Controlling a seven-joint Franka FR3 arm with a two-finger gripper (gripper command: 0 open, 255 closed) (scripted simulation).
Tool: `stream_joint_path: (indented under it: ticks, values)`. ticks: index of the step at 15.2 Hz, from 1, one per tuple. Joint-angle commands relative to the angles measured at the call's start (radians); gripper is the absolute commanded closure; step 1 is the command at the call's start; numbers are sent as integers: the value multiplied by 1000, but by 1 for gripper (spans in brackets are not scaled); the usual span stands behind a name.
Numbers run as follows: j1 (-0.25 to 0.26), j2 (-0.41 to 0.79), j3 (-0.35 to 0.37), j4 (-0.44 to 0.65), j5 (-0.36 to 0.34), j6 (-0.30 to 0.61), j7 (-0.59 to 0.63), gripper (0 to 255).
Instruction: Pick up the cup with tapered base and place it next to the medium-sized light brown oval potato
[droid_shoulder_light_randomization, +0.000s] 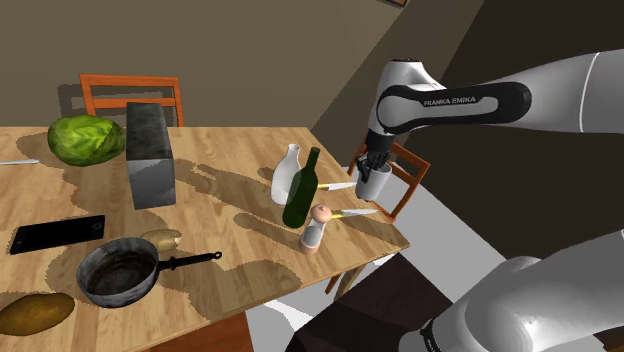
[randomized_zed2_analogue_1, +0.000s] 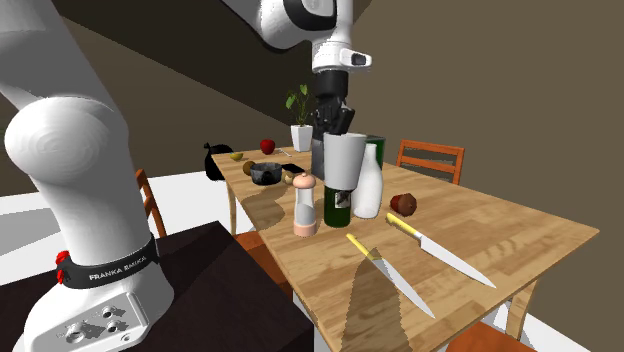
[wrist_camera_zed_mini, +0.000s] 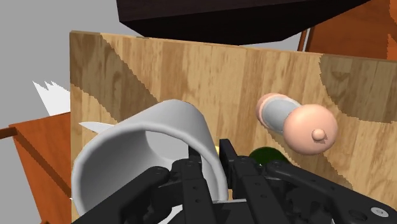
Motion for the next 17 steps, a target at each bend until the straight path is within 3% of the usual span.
stream_joint_path:
  ticks: [1, 9, 17]
  values:
    - [24, 36, 32, 32, 16, -2, 48, 255]
    - [104, 193, 137, 207, 50, -36, 214, 255]
    - [183, 394, 216, 456, 44, -100, 370, 255]
